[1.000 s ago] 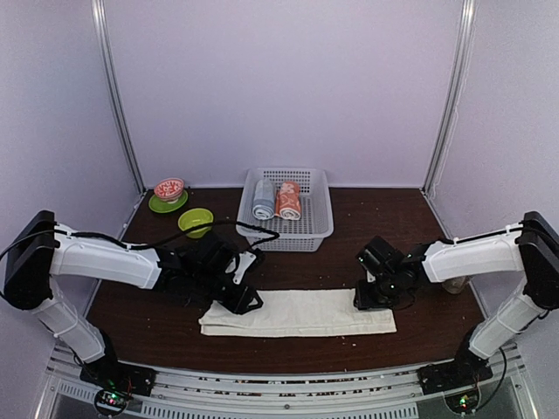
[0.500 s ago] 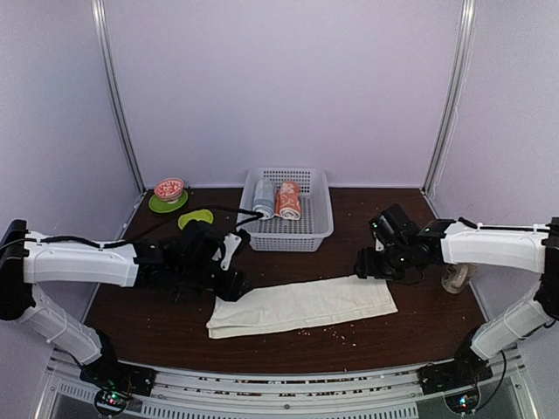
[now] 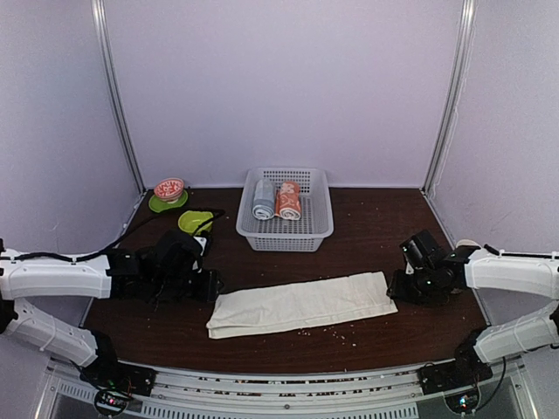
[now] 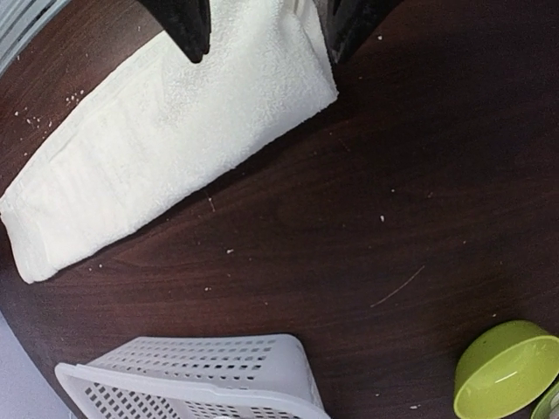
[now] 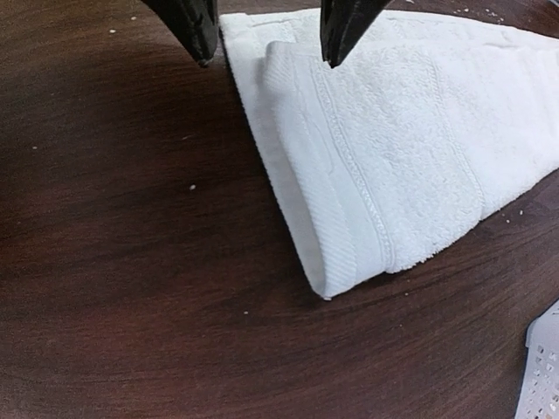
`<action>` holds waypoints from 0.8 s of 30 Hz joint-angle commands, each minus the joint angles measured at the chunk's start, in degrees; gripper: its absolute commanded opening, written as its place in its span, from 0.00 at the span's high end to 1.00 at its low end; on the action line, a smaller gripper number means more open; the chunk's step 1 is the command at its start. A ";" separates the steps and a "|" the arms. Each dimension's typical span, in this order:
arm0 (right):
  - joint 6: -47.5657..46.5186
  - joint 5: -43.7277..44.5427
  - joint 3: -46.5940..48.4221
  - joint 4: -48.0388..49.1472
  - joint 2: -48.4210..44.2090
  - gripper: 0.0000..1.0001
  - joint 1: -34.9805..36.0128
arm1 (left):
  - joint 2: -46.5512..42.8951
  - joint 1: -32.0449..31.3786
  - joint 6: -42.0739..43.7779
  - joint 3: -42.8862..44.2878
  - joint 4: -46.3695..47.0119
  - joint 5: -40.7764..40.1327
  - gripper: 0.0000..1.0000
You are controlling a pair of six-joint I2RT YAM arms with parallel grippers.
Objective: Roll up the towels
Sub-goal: Adjust the towel at the center of the board.
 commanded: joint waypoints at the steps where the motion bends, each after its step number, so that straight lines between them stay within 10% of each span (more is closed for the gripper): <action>1: 2.45 -3.38 -0.94 6.00 2.63 0.60 -0.57 | -2.95 -0.17 -6.74 -2.43 -0.42 -2.35 0.53; 24: 2.87 -3.98 -2.27 5.97 1.89 1.00 -1.27 | -6.50 -0.17 -9.14 -5.46 -2.19 -4.83 0.53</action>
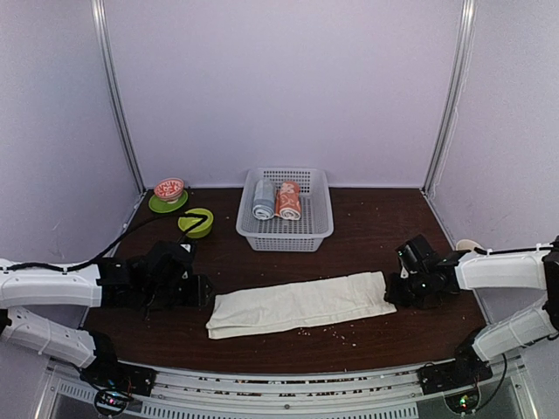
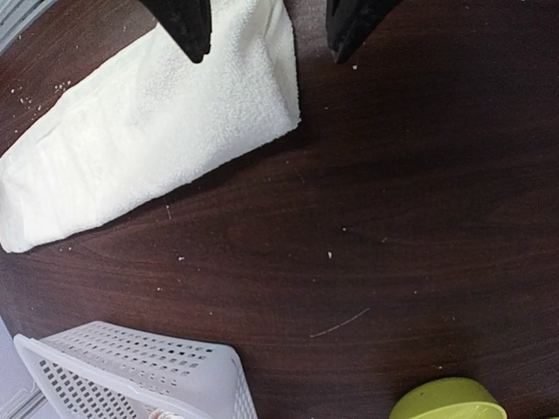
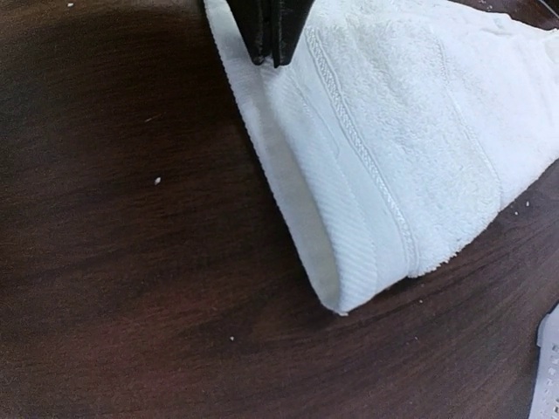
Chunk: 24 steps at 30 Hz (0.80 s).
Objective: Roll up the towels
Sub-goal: Adjust the towel at the center of the board.
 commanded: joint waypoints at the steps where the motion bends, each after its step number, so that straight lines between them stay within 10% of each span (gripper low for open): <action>1: -0.54 0.76 0.71 -4.16 -5.14 1.00 -0.35 | -1.28 -0.17 -0.36 -0.18 -0.68 -1.70 0.53; 24: -7.28 -0.94 -0.86 -17.31 -11.01 1.00 -0.50 | 2.37 -0.03 0.51 1.91 -1.28 1.91 0.46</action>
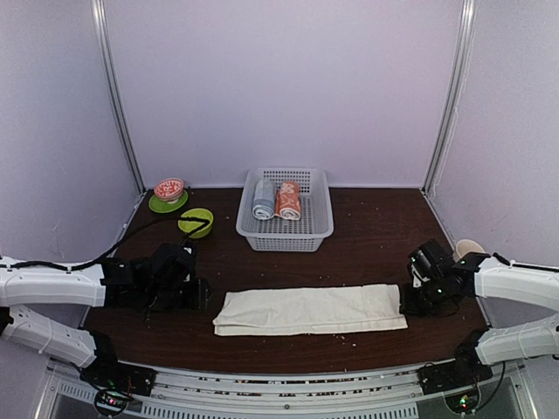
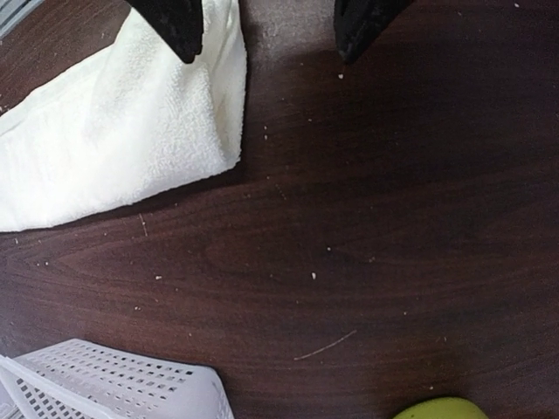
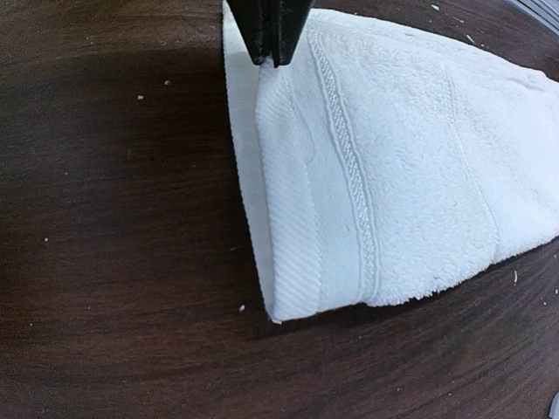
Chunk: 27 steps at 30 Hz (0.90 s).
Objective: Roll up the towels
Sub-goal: Adjust the towel at the center of the board.
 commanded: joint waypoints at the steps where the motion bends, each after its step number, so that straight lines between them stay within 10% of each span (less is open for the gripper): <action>1: -1.15 -0.16 0.19 -0.67 0.93 1.00 -0.43 | 0.87 0.18 -0.44 1.90 0.52 4.10 0.42; 8: -0.86 -0.12 -0.08 -0.13 0.44 1.00 -0.49 | -1.10 6.43 -9.02 -5.03 8.47 19.14 0.15; 27: -0.79 0.30 -0.02 0.18 -1.10 1.00 -0.60 | 17.67 11.73 -7.34 0.67 22.37 30.05 0.52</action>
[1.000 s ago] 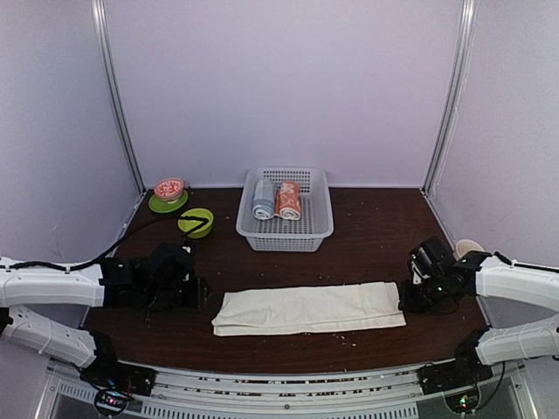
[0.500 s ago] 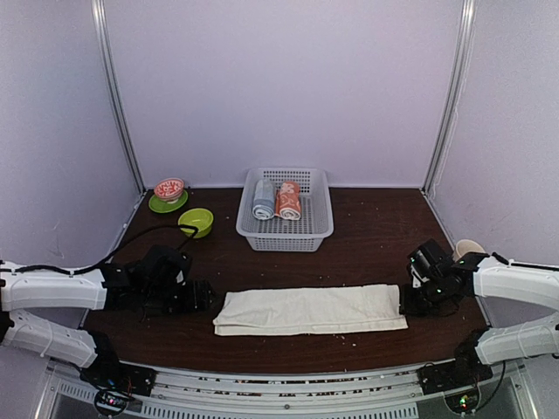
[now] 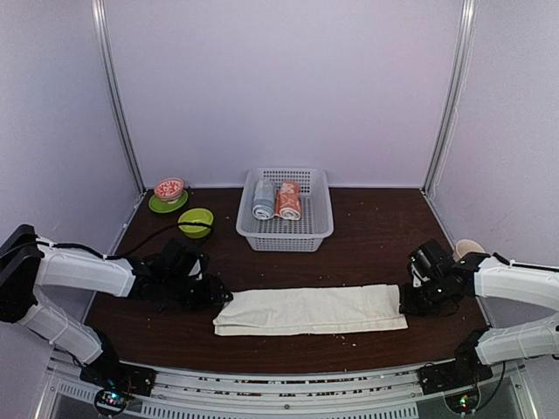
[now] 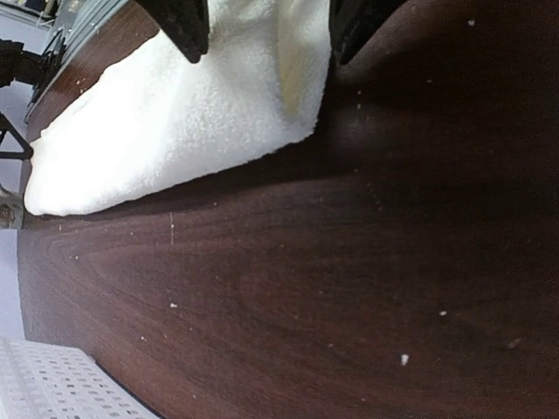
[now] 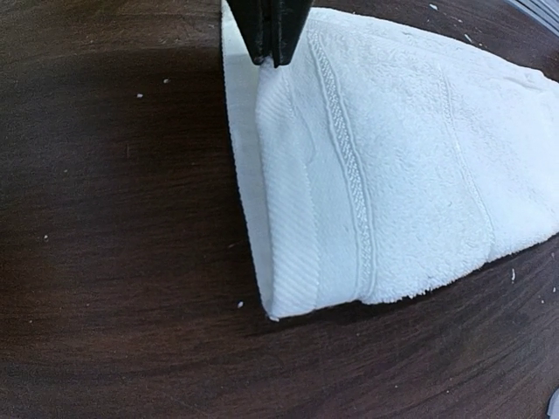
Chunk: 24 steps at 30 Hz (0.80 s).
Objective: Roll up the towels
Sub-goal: Adjust the towel at the center of the board.
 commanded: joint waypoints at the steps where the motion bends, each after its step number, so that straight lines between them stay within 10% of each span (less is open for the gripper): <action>1: -0.55 0.53 -0.03 0.00 -1.34 1.00 -0.40 | 3.44 0.45 1.75 2.81 4.27 3.15 0.55; 7: -0.72 0.79 -0.07 -0.13 -1.59 1.00 -0.36 | 3.90 0.41 4.07 4.81 2.23 1.53 1.00; 17: -1.43 1.81 0.40 -0.60 -1.26 1.00 -0.36 | -2.43 -0.72 17.91 16.59 -23.04 -18.24 1.00; 24: -1.82 2.42 0.37 -0.67 -0.78 1.00 -0.36 | 5.75 -9.06 22.68 24.25 -29.99 -23.74 0.79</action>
